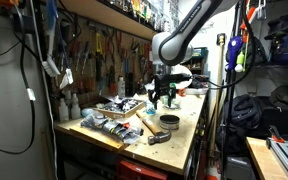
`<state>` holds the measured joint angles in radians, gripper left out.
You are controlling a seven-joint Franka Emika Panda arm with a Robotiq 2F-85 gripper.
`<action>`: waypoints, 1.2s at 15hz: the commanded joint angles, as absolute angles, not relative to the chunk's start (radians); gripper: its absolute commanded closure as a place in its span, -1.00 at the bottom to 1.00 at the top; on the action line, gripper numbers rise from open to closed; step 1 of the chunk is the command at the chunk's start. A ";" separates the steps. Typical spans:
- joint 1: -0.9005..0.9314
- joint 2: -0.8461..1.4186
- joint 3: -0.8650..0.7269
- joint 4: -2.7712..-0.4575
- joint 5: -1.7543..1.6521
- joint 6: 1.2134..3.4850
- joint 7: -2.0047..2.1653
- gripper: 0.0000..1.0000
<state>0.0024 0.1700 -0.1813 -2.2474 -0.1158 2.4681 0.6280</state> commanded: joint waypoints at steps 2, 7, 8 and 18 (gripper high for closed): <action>-0.021 0.211 -0.169 -2.231 -0.130 2.483 0.519 -0.73; -0.030 0.238 -0.169 -2.216 -0.117 2.526 0.402 -0.31; -0.036 0.243 -0.165 -2.213 -0.104 2.537 0.373 -0.20; -0.055 0.282 -0.155 -2.185 -0.059 2.537 0.268 0.21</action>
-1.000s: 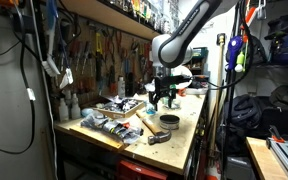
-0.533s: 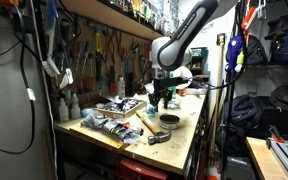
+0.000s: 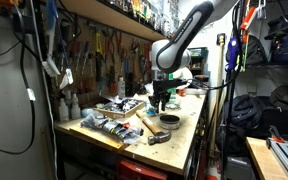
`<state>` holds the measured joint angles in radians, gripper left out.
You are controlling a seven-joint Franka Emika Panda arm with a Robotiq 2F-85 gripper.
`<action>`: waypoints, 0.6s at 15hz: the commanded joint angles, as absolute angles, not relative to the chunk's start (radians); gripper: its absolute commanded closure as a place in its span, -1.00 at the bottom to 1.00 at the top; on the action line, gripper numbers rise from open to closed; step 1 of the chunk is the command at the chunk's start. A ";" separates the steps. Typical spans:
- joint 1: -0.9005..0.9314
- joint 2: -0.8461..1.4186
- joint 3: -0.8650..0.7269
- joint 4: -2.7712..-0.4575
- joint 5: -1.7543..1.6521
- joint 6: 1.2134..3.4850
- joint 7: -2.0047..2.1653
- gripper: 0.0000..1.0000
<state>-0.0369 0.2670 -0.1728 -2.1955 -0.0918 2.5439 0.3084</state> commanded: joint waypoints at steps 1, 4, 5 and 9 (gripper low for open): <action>-0.057 0.283 -0.153 -2.185 -0.055 2.536 0.265 0.16; -0.063 0.286 -0.144 -2.184 -0.032 2.537 0.241 0.22; -0.065 0.288 -0.141 -2.184 -0.023 2.541 0.233 0.23; -0.066 0.299 -0.139 -2.175 -0.009 2.550 0.217 0.36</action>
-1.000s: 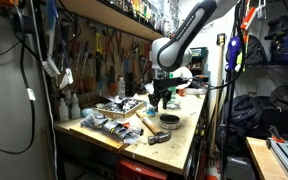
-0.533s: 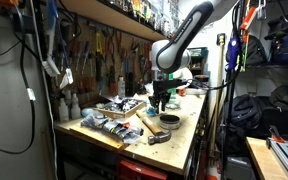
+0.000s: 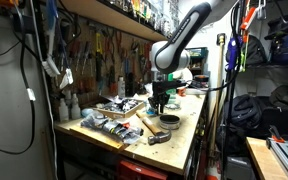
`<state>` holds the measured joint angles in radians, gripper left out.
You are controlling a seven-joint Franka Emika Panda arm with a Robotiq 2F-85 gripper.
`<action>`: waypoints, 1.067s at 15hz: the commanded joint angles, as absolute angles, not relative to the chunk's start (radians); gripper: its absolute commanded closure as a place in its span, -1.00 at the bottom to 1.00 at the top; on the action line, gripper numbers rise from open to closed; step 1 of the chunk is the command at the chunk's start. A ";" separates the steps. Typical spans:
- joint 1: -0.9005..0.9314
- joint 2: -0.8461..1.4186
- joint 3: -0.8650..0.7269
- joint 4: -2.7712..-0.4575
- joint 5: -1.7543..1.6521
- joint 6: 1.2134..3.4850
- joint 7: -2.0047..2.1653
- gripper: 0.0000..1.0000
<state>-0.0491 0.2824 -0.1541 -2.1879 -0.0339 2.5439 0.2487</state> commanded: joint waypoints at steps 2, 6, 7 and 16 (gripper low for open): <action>-0.069 0.305 -0.137 -2.168 0.000 2.549 0.210 0.38; -0.068 0.314 -0.139 -2.159 0.001 2.545 0.206 0.37; -0.068 0.316 -0.140 -2.158 -0.001 2.545 0.208 0.34; -0.069 0.324 -0.139 -2.150 0.001 2.534 0.203 0.94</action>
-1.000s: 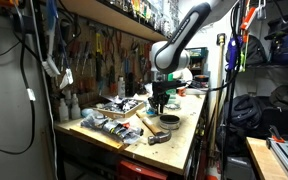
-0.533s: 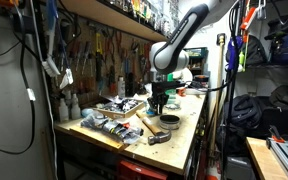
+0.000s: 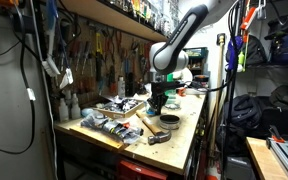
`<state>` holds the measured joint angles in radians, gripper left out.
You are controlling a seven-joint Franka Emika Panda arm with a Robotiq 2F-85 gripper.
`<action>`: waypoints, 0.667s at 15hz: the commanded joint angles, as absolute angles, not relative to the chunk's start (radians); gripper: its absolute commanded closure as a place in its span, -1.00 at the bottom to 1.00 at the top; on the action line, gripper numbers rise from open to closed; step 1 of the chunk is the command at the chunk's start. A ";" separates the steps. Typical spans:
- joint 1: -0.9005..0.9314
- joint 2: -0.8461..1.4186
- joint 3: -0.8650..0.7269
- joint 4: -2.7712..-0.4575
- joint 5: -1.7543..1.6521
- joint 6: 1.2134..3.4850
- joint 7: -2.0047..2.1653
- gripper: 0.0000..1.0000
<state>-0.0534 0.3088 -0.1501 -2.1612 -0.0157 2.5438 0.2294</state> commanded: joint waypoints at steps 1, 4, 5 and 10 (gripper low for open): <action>-0.068 0.323 -0.140 -2.150 -0.002 2.528 0.205 0.87; -0.064 0.321 -0.144 -2.151 -0.011 2.522 0.211 0.97; -0.064 0.317 -0.144 -2.153 -0.011 2.515 0.212 0.98; -0.056 0.262 -0.141 -2.177 -0.009 2.434 0.226 0.96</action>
<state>-0.0534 0.3054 -0.1497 -2.1547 -0.0158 2.5020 0.2288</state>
